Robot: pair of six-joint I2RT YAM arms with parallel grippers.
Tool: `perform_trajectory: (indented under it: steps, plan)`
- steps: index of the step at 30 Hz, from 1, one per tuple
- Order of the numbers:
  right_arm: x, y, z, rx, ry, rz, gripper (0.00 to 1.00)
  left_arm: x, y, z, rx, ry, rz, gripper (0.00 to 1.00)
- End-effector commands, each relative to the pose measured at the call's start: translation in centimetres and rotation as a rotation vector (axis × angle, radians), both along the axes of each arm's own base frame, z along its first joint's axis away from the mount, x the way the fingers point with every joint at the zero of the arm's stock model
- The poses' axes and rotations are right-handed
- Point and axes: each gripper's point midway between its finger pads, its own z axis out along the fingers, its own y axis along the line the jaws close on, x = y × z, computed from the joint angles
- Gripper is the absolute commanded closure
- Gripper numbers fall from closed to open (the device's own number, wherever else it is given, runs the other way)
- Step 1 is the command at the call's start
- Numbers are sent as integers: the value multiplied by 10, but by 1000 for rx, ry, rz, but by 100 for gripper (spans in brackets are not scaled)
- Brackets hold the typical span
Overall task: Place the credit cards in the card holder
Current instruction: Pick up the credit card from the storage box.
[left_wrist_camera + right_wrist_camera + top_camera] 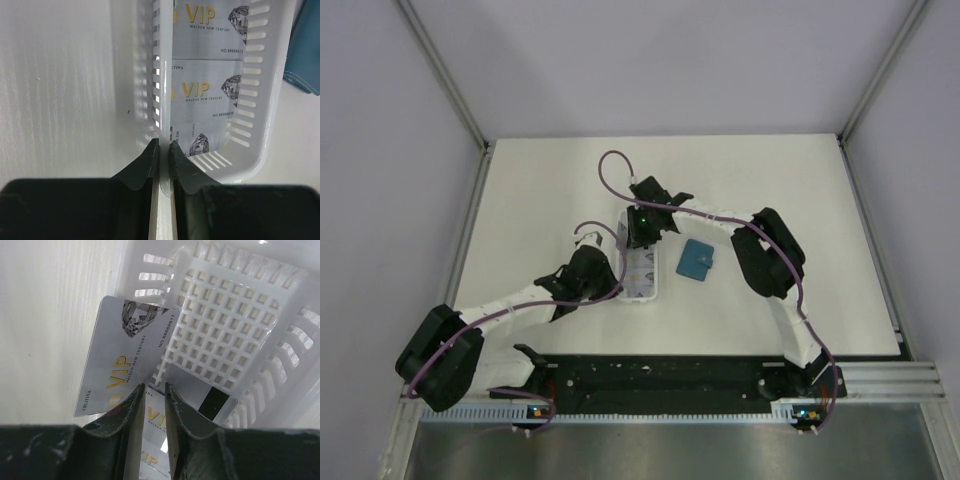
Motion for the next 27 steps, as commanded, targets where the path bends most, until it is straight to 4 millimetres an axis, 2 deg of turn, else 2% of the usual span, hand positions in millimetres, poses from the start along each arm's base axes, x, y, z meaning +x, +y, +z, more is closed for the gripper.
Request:
perform_trajectory:
  steps: [1, 9, 18, 20, 22, 27]
  plan:
    - [4, 9, 16, 37, -28, 22, 75, 4, -3, 3, 1, -11, -13, 100]
    - [6, -1, 28, 22, -72, -4, 71, 3, -3, 4, 0, -12, -14, 100]
    - [12, -11, 64, 57, -175, -60, 70, 4, -5, 8, -8, -19, -16, 100]
    - [10, -9, 72, 91, -185, -60, 64, 4, -4, 8, -7, -18, -15, 100]
    - [8, -1, 84, 145, -187, -44, 53, 4, -4, 9, -9, -20, -15, 100]
    - [5, 20, 94, 233, -138, -11, 29, 4, -4, 10, -12, -22, -14, 100]
